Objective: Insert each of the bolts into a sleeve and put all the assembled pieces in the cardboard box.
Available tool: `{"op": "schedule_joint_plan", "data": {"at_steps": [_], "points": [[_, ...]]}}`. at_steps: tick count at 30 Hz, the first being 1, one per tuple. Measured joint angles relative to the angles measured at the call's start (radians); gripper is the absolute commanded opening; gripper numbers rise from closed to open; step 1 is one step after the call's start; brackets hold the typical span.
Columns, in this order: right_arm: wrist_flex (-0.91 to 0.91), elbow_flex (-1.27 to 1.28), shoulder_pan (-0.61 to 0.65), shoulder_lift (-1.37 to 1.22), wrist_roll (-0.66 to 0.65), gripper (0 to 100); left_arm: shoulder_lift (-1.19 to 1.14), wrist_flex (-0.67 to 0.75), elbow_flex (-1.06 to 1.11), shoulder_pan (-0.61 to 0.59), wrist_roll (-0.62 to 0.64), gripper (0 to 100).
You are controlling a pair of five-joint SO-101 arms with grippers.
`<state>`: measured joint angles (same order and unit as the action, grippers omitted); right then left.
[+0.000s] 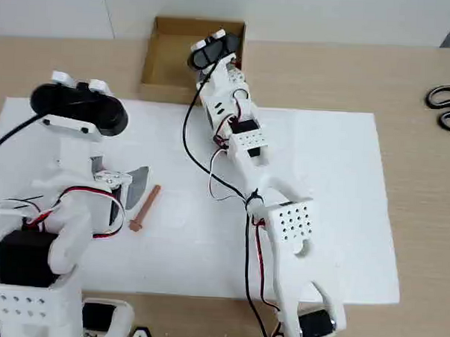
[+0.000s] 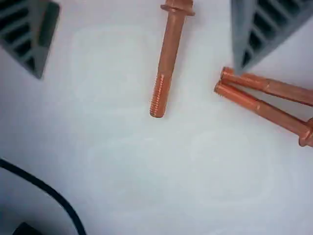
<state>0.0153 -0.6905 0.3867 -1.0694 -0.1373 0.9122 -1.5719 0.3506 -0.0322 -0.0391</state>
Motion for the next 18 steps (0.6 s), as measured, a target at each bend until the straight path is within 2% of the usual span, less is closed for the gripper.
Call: {"op": "schedule_joint_plan", "data": {"at_steps": [7, 14, 18], "points": [[0.008, -0.074, -0.002, 0.000, 0.000, 12.1, 0.000, 0.000, 0.000, 0.000, 0.000, 24], [0.192, -0.187, -0.003, 0.037, 0.000, 12.1, 0.000, 0.000, 0.000, 0.000, 0.000, 24], [0.334, -0.253, -0.002, 0.140, 0.000, 12.1, 0.000, 0.000, 0.000, 0.000, 0.000, 24]]}}
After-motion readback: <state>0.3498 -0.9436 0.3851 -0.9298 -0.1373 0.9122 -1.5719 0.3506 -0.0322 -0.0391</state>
